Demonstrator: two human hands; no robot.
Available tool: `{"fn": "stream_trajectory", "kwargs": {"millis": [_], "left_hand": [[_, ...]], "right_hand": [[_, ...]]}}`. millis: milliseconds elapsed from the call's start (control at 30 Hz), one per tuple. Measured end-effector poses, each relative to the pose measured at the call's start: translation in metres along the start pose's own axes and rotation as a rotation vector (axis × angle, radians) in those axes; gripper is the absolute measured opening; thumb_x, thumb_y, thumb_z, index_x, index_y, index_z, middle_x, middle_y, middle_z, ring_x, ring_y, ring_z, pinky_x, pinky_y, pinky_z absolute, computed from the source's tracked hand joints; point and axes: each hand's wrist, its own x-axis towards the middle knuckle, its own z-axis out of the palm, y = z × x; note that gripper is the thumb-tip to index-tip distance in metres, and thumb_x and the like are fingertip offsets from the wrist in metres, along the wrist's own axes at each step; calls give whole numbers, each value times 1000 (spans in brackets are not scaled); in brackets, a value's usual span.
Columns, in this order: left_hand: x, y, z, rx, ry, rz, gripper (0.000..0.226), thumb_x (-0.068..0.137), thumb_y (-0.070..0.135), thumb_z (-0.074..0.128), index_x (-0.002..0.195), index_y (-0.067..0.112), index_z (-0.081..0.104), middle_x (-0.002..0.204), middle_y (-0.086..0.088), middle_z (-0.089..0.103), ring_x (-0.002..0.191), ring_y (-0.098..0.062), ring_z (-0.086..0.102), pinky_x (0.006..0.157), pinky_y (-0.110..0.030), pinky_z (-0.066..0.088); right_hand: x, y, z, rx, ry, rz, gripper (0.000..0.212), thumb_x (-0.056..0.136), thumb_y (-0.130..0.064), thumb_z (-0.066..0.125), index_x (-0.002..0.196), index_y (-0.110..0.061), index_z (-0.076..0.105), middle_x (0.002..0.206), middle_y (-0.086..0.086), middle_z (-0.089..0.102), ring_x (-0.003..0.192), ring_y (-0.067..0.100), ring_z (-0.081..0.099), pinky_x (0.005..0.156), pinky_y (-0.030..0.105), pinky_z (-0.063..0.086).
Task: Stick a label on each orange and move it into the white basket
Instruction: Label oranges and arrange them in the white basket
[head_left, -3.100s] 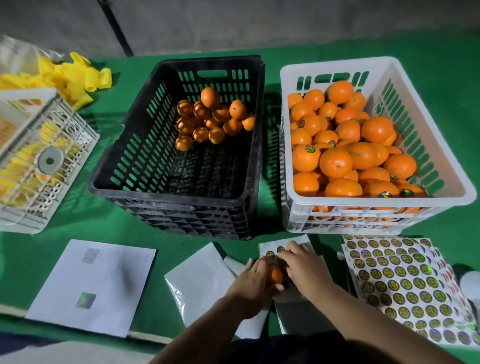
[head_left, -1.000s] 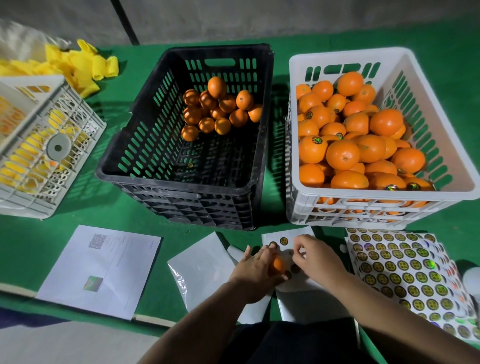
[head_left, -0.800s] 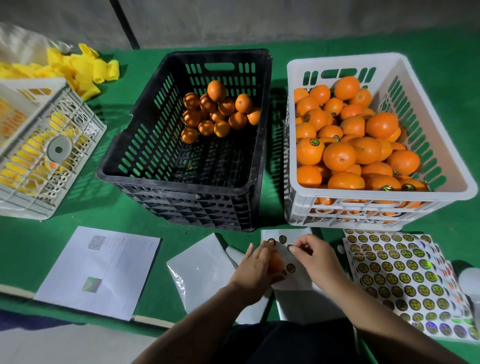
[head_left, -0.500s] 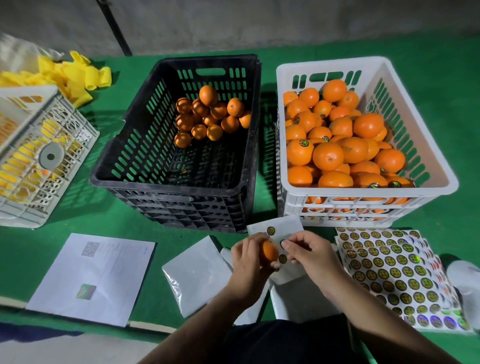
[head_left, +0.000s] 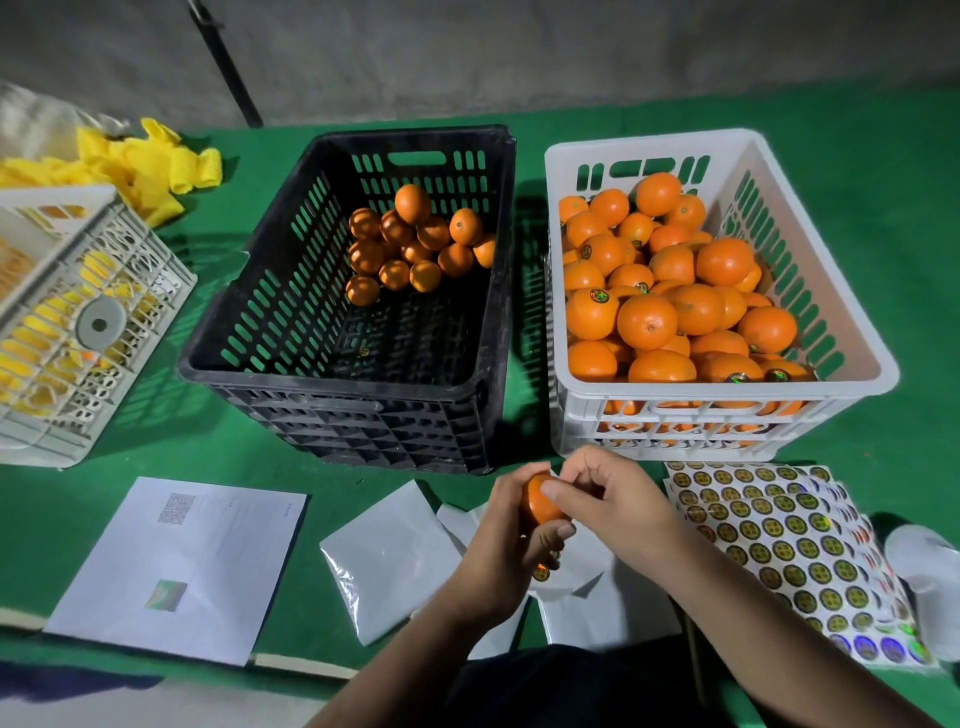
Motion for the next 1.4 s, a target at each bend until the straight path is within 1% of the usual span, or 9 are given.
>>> {"fn": "stream_trajectory", "kwargs": {"millis": [200, 367, 767, 967, 1067, 1133, 1233, 1300, 1400], "left_hand": [[-1, 40, 0, 72, -44, 117, 59, 102, 38, 65, 152, 25, 36, 132, -13, 50, 100, -36, 63, 76, -60, 58], [5, 63, -2, 214, -46, 187, 64, 101, 50, 64, 155, 31, 35, 127, 2, 60, 93, -26, 67, 72, -49, 60], [14, 66, -5, 305, -40, 135, 71, 90, 53, 77, 151, 45, 42, 130, 9, 66, 111, -21, 69, 91, -53, 59], [19, 84, -1, 396, -8, 253, 62, 92, 51, 75, 146, 51, 44, 141, 23, 59, 129, -6, 58, 100, -37, 54], [35, 100, 4, 413, 81, 302, 53, 97, 47, 67, 147, 45, 48, 142, 25, 55, 130, 0, 55, 109, -25, 45], [49, 112, 6, 479, 139, 339, 45, 102, 50, 57, 145, 43, 49, 126, 13, 59, 106, -10, 58, 93, -13, 46], [74, 121, 8, 751, 173, 375, 37, 104, 46, 50, 140, 37, 54, 136, 21, 56, 113, -5, 54, 95, -26, 48], [89, 118, 9, 879, 118, 402, 36, 105, 40, 54, 139, 28, 59, 145, 16, 55, 130, -8, 44, 111, -32, 40], [101, 107, 10, 961, 5, 341, 38, 105, 41, 56, 139, 25, 60, 141, 12, 58, 143, -12, 29, 116, -33, 37]], "right_hand": [[-6, -19, -14, 325, -189, 303, 50, 70, -74, 73, 114, -52, 64, 112, 2, 72, 90, 17, 76, 78, 38, 63], [-13, -36, -4, 489, -134, 123, 50, 84, -67, 70, 120, -32, 70, 114, 8, 75, 110, 29, 72, 98, 60, 55], [-14, -42, -9, 508, -126, 69, 31, 87, -47, 70, 108, -23, 73, 94, 3, 72, 90, 19, 68, 77, 32, 52], [-16, -46, -20, 450, -76, 13, 40, 87, -49, 74, 123, -34, 68, 121, 2, 72, 118, 17, 68, 96, 33, 56], [-7, -57, -45, 324, 107, -70, 37, 83, -48, 76, 118, -38, 71, 107, -3, 74, 95, 9, 72, 77, 25, 58], [7, -65, -76, 321, 237, -59, 41, 78, -59, 77, 114, -43, 72, 96, -3, 75, 72, 12, 71, 61, 21, 55], [44, -69, -131, 208, 432, -31, 58, 72, -72, 76, 121, -42, 65, 94, -5, 76, 62, 13, 72, 58, 28, 57], [75, -71, -163, 159, 526, -27, 70, 79, -67, 76, 137, -35, 55, 113, 1, 73, 76, 17, 76, 65, 35, 62], [109, -66, -191, -26, 582, 7, 91, 84, -68, 68, 156, -25, 33, 151, 10, 51, 132, 32, 57, 108, 55, 49]]}}
